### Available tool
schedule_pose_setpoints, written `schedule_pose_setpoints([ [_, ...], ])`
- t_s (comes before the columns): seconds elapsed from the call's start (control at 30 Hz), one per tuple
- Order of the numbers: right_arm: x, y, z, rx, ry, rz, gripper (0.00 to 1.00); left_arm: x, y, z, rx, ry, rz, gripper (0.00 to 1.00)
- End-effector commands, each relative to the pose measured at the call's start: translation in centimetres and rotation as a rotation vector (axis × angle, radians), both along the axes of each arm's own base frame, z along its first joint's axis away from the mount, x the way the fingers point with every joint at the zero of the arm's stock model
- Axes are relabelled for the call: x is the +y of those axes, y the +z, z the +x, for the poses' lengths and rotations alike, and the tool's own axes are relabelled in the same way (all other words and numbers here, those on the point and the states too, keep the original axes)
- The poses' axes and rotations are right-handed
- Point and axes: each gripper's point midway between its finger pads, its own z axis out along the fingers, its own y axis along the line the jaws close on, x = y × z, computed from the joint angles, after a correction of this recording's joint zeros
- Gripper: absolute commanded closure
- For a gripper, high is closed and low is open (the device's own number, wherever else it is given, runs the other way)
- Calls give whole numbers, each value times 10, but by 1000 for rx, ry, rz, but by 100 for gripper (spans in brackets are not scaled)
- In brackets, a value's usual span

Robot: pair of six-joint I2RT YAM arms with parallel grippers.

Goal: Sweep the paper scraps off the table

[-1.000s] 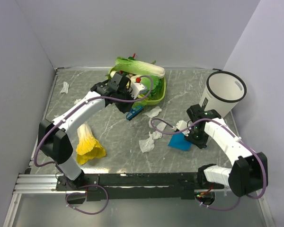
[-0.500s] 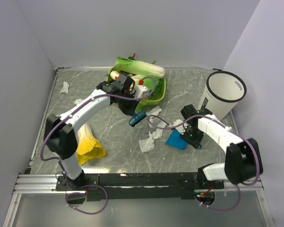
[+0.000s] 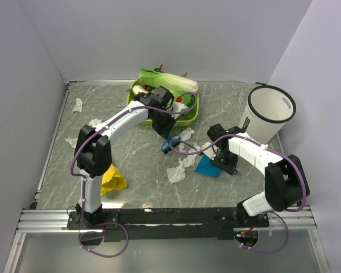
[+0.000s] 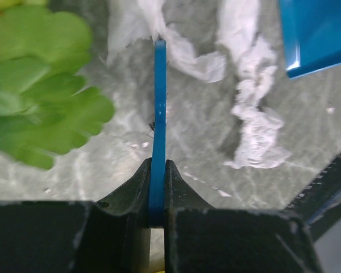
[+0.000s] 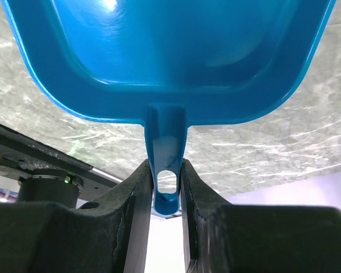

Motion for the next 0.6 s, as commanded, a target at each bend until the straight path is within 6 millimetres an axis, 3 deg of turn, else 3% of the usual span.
schedule_pose_setpoints([
  [0.0, -10, -4, -4, 18, 30, -58, 100, -28, 4, -13, 90, -24, -91, 99],
  [0.27, 6, -6, -5, 44, 36, -18, 100, -69, 18, -28, 176, -110, -259, 99],
  [0.4, 16, -7, 0, 42, 36, 11, 100, -75, 37, -20, 170, -148, -360, 99],
  [0.57, 38, -4, 13, 19, -33, 87, 100, -78, 37, -17, 228, -161, -402, 99],
])
